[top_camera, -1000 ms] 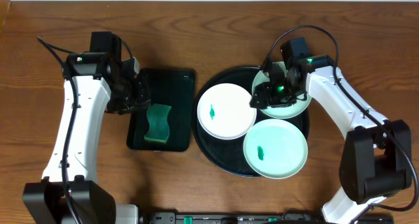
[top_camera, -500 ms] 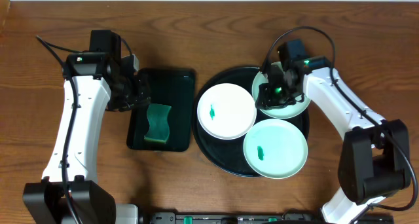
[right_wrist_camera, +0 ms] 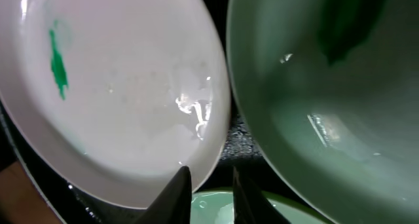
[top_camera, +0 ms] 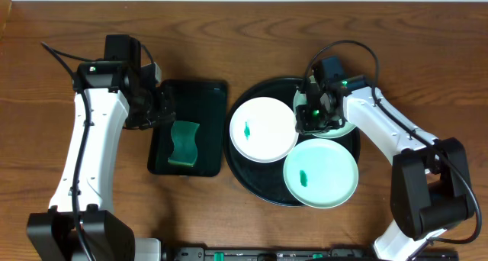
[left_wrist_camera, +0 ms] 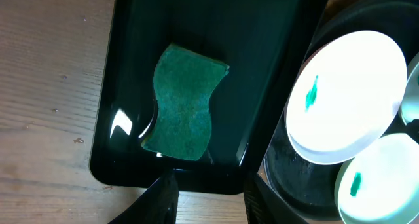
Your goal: Clean dirty plates on tray and stack at the side
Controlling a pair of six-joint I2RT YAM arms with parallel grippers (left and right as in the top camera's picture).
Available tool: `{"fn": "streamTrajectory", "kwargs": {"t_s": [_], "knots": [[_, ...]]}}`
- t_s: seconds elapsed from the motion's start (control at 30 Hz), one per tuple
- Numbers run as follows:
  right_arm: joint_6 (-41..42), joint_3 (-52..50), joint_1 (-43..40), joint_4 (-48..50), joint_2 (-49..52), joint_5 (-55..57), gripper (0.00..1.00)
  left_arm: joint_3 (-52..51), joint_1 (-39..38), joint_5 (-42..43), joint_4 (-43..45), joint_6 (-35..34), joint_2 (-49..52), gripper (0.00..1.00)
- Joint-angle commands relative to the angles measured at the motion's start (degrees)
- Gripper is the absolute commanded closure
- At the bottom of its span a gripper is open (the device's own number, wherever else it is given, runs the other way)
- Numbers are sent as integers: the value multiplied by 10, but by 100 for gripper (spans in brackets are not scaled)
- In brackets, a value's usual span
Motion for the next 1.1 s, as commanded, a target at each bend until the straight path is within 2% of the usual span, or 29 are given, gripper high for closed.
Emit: {"fn": "streamTrajectory", "kwargs": {"t_s": [0.0, 0.2, 0.77, 0.87, 1.07], "knots": [[33, -10, 4, 5, 1, 26, 82, -2, -2, 7, -1, -3, -1, 65], [56, -34, 10, 45, 1, 19, 82, -2, -2, 7, 0, -3, -1, 66], [66, -43, 25, 56, 1, 34, 84, -2, -2, 7, 3, -3, -1, 65], [82, -53, 25, 70, 1, 41, 81, -2, -2, 7, 3, -3, -1, 65], [82, -60, 25, 85, 2, 41, 82, -2, -2, 7, 3, -3, -1, 65]]}}
